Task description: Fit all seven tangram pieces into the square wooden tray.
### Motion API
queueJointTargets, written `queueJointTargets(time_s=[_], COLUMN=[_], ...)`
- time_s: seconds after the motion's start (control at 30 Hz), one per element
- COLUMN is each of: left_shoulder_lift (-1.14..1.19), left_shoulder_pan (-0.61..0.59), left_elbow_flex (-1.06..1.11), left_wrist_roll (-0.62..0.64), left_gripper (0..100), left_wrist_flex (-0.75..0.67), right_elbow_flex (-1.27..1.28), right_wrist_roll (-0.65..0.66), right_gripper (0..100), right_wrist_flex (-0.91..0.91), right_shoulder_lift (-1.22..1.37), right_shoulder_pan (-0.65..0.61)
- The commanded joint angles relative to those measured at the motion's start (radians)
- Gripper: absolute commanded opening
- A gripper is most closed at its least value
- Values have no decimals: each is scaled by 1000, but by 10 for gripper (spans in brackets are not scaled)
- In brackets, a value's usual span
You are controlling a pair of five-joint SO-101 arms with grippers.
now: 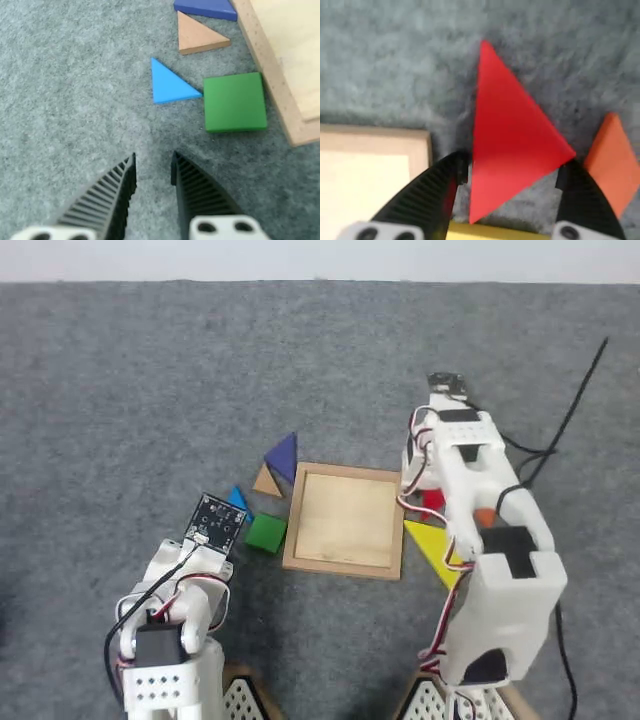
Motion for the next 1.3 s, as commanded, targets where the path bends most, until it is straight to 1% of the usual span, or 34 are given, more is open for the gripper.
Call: queueJointTargets(time_s=[0.0,0.17,0.27,0.53,0.57,0.67,0.7,1.03,1.17,1.27], left_shoulder_lift=[-20,-20,-20,-20,-20,-20,-20,-20,-20,-20], left_shoulder_pan=[-5,-5,-5,-5,-5,-5,-5,-5,-5,-5], left_elbow_flex=[-7,-7,-7,-7,-7,-7,-7,-7,-7,-7], left_wrist_roll=[-8,-8,-8,-8,-8,-8,-8,-8,-8,-8], left_gripper=[108,108,108,108,108,108,108,108,108,108], left_wrist_flex=[6,6,6,6,6,6,6,6,6,6], right_elbow_flex=[-74,-132,-150,-201,-215,-250,-264,-322,-330,-382], right_wrist_roll=[-12,0,40,49,60,164,175,258,262,261], right_gripper=[292,292,292,292,292,292,292,295,295,295], right_wrist_flex=[2,2,8,15,28,90,105,130,116,122], right_shoulder_lift=[-2,10,35,99,99,101,102,113,174,225], right_shoulder_pan=[56,58,51,47,50,47,48,56,53,54])
